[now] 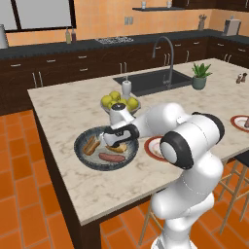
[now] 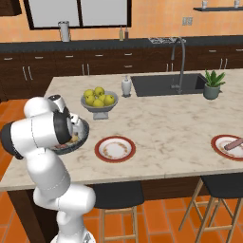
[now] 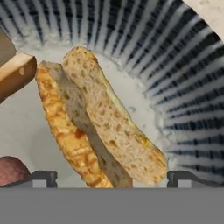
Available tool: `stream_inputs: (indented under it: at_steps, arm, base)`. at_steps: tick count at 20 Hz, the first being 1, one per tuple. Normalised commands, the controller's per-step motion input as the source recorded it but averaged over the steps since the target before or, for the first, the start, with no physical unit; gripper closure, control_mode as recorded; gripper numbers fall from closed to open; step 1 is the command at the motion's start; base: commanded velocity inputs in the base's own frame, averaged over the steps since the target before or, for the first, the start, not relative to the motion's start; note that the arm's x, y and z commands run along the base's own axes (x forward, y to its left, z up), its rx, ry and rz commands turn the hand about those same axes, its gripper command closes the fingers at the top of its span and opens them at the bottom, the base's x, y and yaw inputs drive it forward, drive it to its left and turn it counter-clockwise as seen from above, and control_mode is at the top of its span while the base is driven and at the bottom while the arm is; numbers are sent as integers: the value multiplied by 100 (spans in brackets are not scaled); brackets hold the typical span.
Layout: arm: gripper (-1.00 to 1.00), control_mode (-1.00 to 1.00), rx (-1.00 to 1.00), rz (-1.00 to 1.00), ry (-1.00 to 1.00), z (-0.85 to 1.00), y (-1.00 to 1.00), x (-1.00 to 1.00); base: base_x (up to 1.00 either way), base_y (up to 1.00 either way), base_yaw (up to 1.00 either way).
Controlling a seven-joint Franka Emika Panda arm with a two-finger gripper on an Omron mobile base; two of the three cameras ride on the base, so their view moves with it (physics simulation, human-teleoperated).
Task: Place one bun and one sausage from the bowl on each plate.
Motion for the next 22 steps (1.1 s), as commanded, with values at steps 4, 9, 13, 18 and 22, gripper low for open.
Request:
stream_inputs:
  at_steps: [4,9,13,18,22]
  arm:
    - [-100,-100,1,21,0,-14,-49,7]
    - [-100,-100,-5,5,6,-35,0,0]
    - [100,-100,-3,7,12,-61,9,0]
    - [100,-100,-6,2,7,-45,0,-3]
    - [100,-100,2,1,-3,61,-34,-54]
  base:
    - [0,0,0]
    - [0,0,0]
    - [0,0,0]
    - [0,0,0]
    - [0,0,0]
